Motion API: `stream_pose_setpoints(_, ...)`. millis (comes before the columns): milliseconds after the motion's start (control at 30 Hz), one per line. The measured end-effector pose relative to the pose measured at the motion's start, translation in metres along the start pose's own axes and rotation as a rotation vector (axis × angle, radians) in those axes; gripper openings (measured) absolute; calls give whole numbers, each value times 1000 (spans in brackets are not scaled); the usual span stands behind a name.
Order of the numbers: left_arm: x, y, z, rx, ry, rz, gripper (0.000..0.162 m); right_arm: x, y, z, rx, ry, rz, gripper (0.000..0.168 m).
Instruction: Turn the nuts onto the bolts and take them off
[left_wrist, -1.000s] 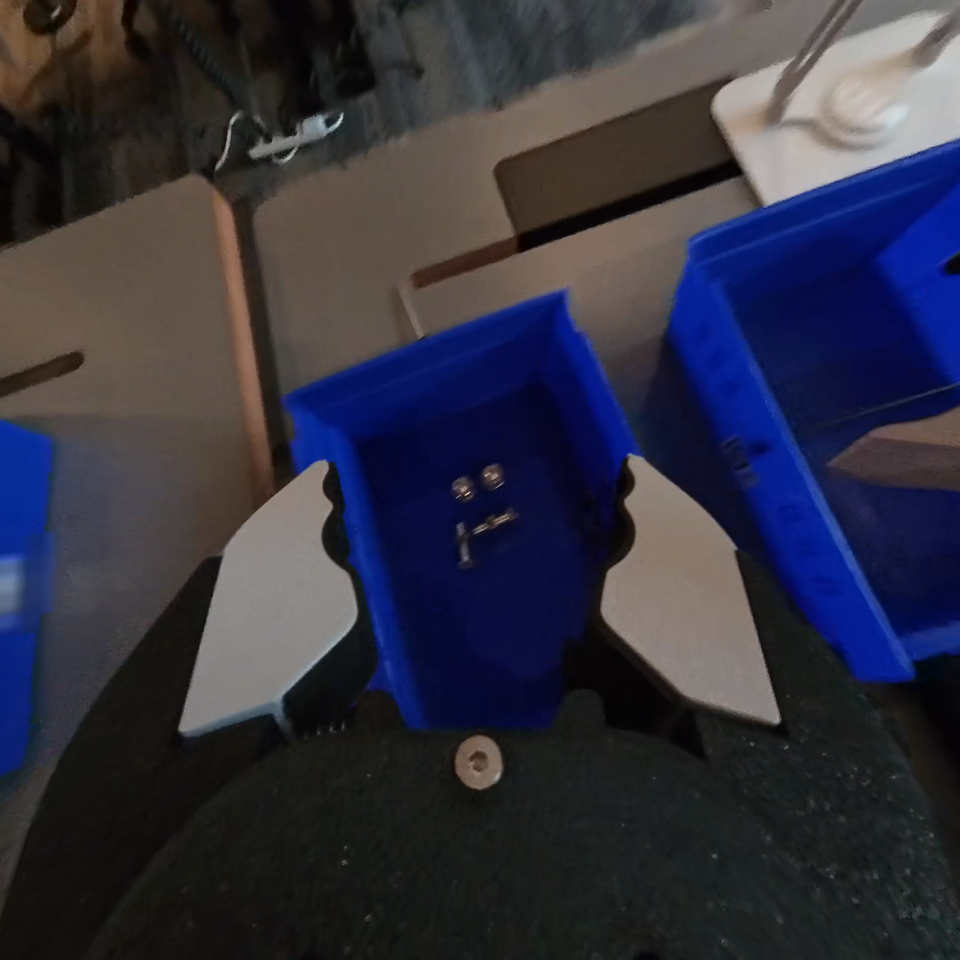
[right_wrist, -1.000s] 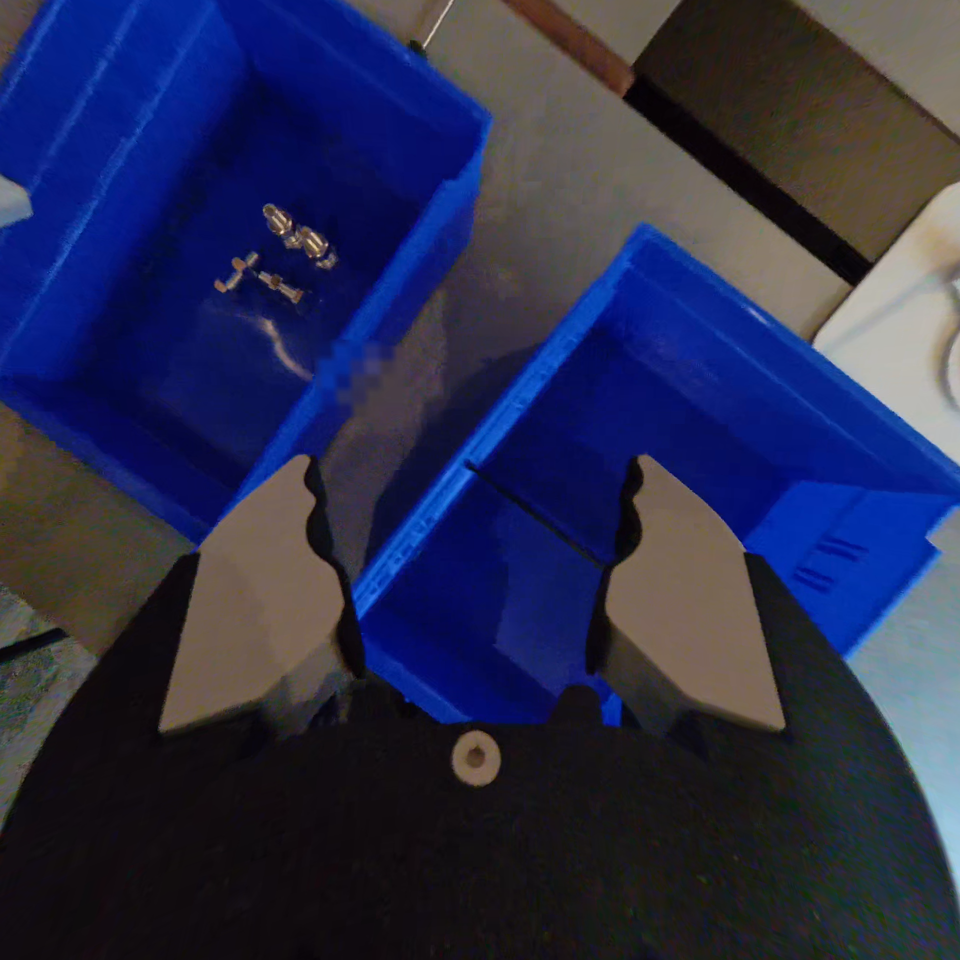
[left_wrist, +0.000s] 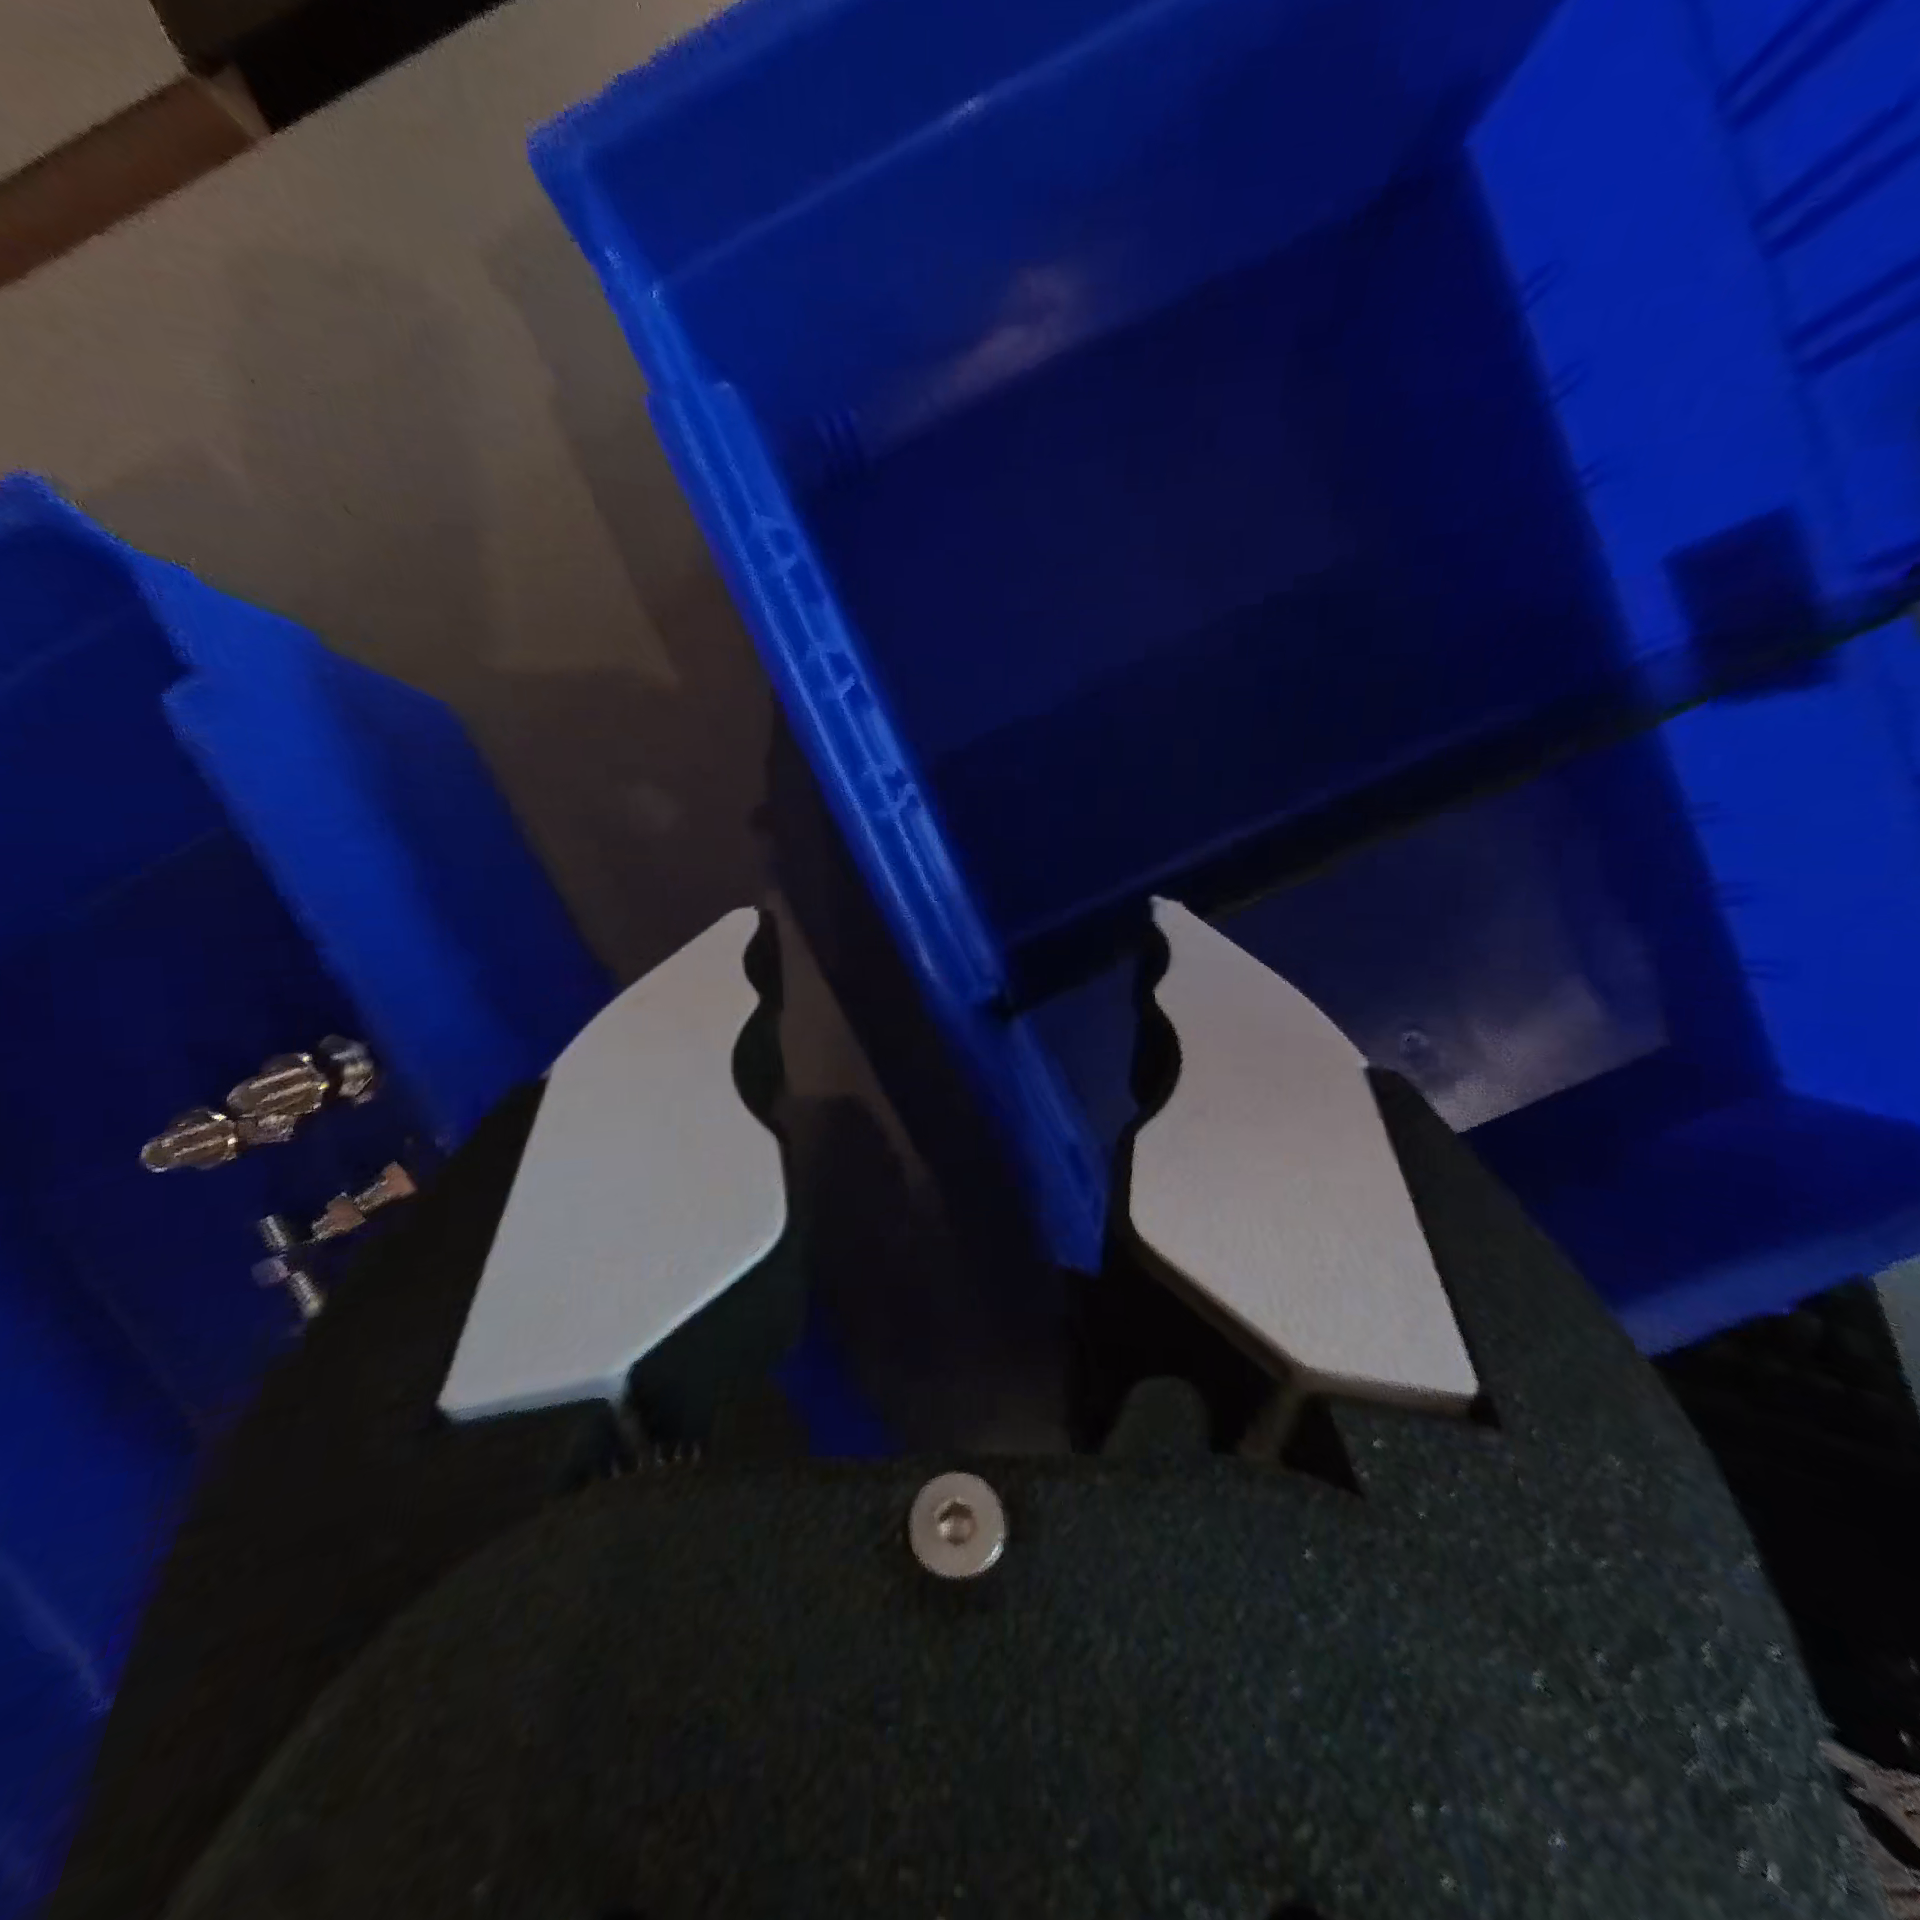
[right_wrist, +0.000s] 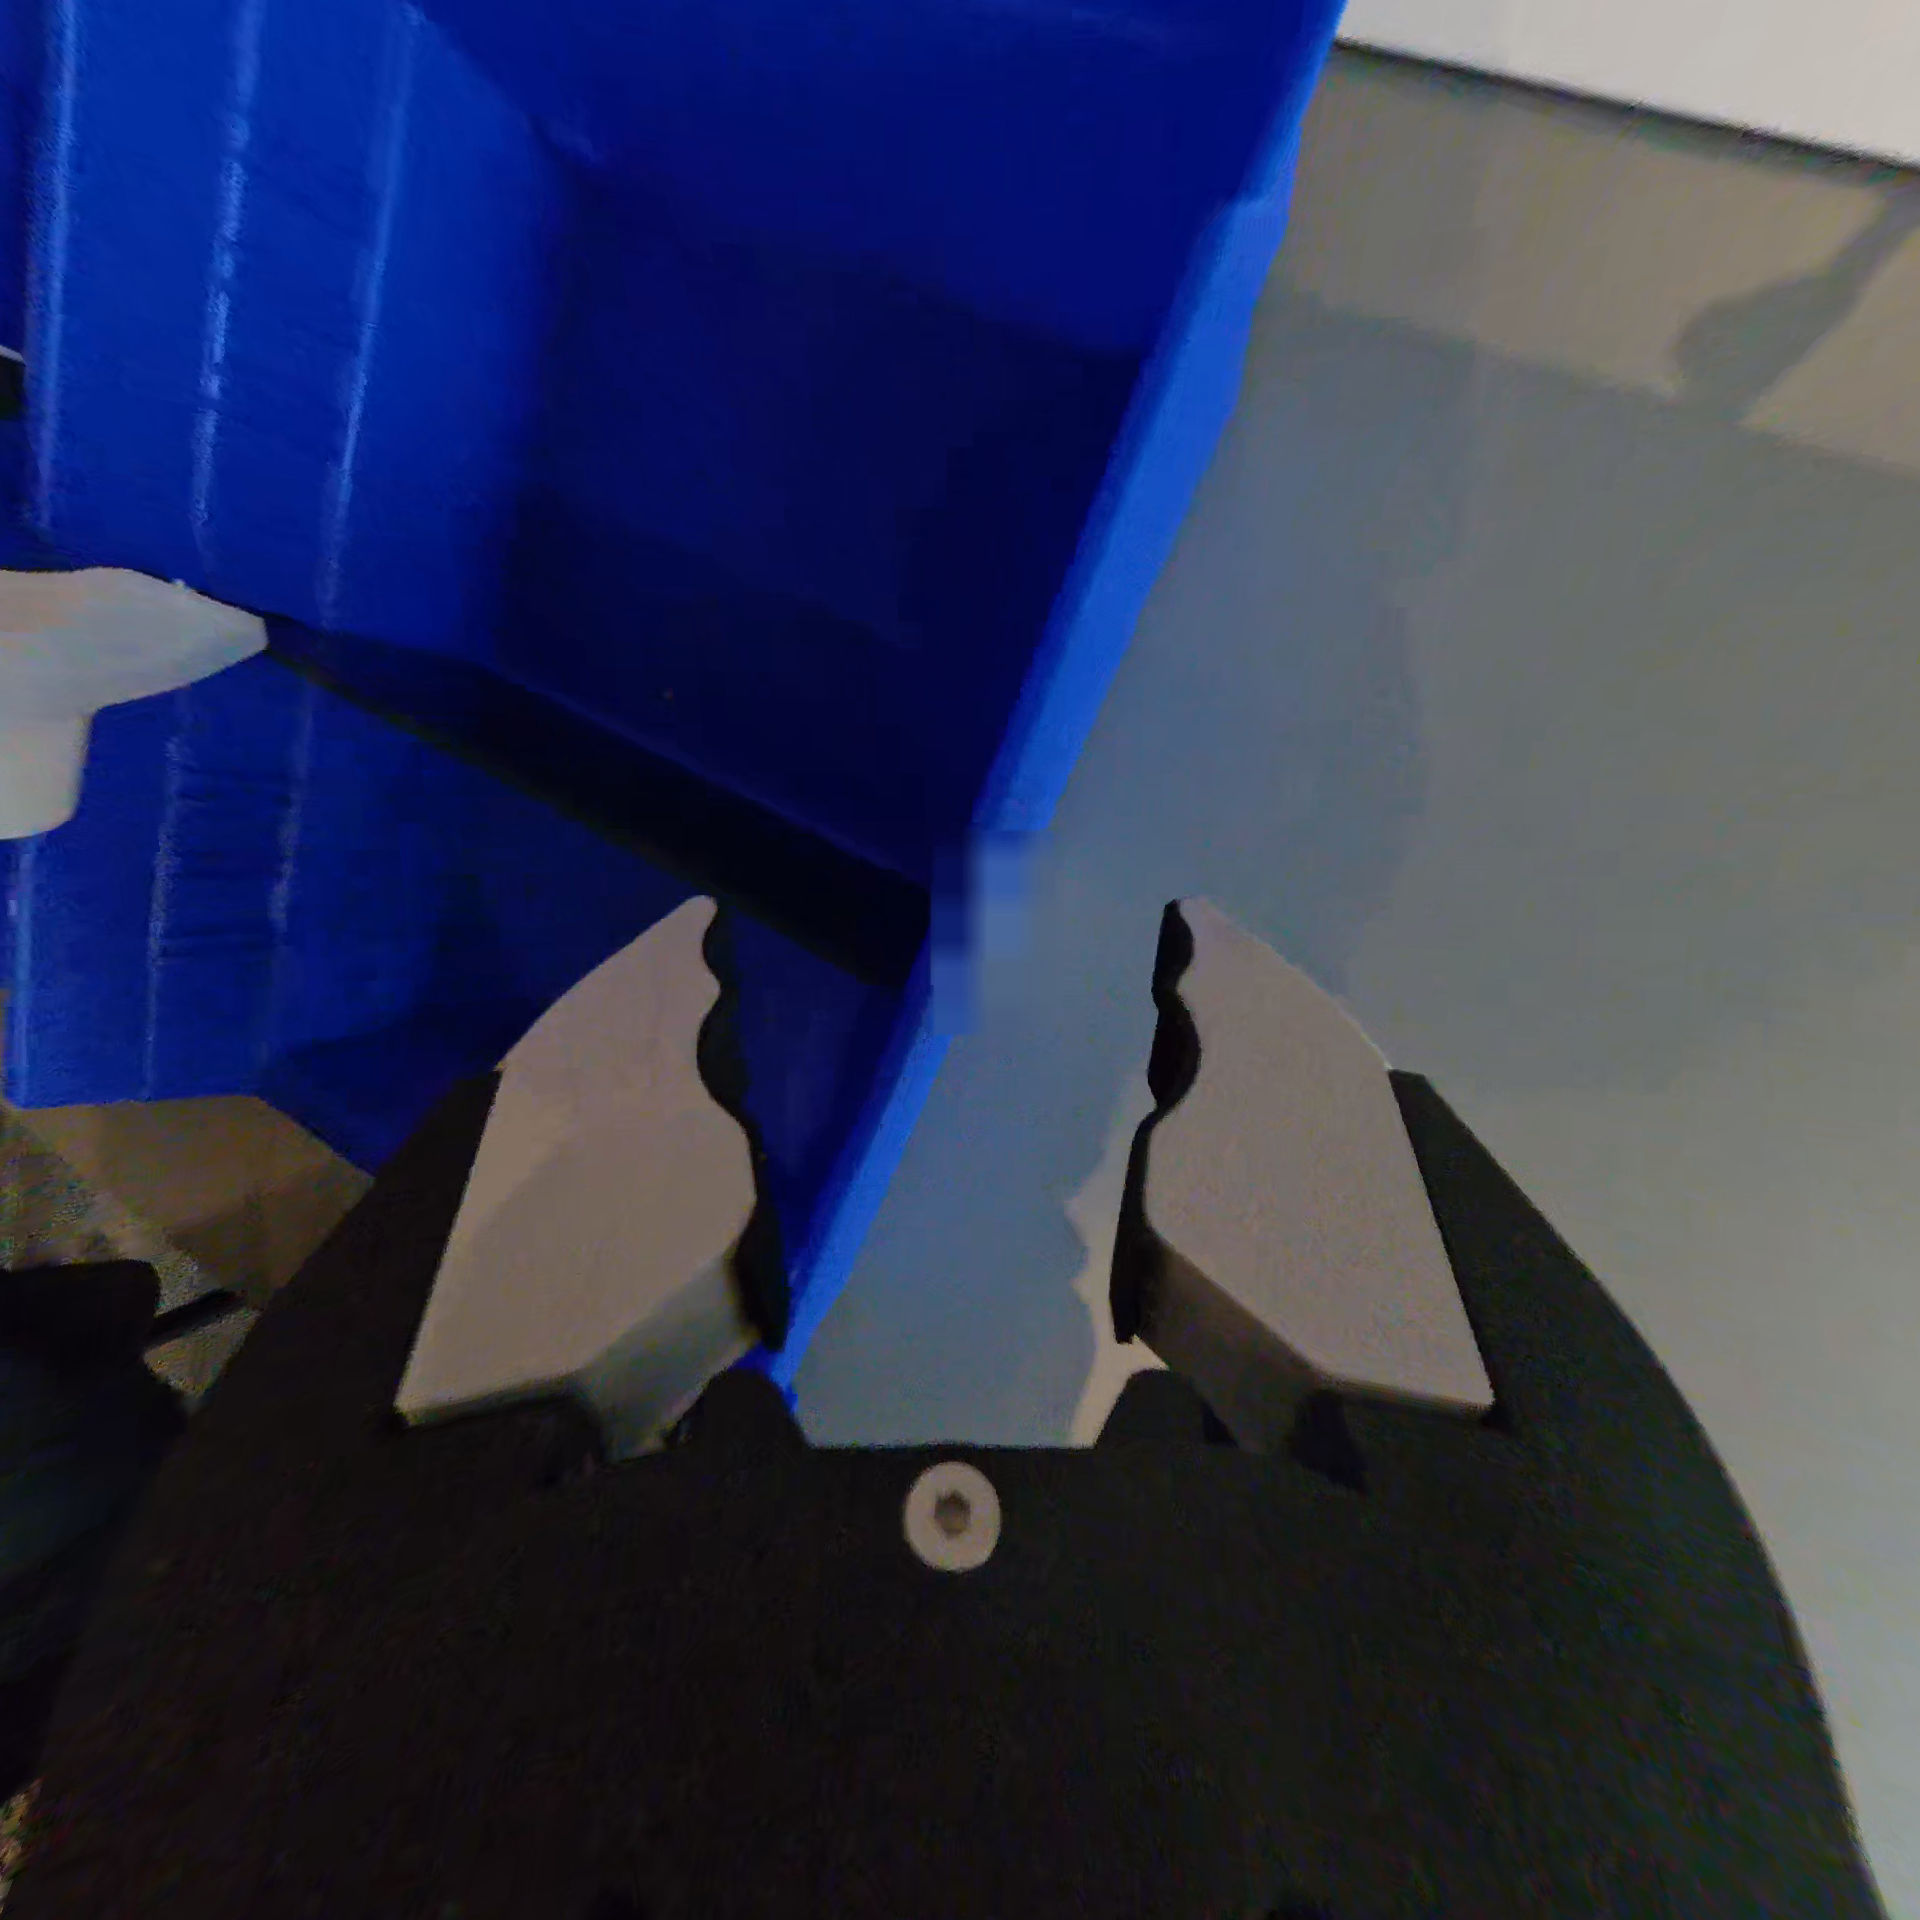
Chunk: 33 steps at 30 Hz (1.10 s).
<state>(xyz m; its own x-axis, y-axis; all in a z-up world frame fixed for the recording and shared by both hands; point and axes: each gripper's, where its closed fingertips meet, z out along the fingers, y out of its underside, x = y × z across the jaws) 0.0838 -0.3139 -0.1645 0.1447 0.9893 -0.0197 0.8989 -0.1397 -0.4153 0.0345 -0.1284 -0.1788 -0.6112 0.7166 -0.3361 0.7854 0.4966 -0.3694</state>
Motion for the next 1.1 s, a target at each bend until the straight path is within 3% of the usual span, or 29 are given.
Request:
stream_pose_setpoints(33,1,0,3,-3,5,-6,61,0,1,3,-3,-13,7,71)
stream_pose_setpoints(100,2,1,8,-26,11,-16,44,-6,-1,5,9,-62,21,57)
stream_pose_setpoints(200,2,4,14,-64,15,-28,20,-2,0,7,-9,-35,11,22)
stream_pose_setpoints(300,-1,2,15,-55,5,-74,7,2,1,7,-35,29,1,15)
stream_pose_setpoints(400,3,0,14,-63,9,-84,6,10,4,5,-99,148,-29,7)
stream_pose_setpoints(667,29,-13,-7,-126,-16,-58,7,28,6,-27,-153,210,-59,5)
stream_pose_setpoints(800,64,-23,-7,-141,61,-37,8,54,10,-56,-172,266,-46,4)
stream_pose_setpoints(1100,148,-71,-6,-129,73,35,7,125,40,-115,-202,300,38,5)
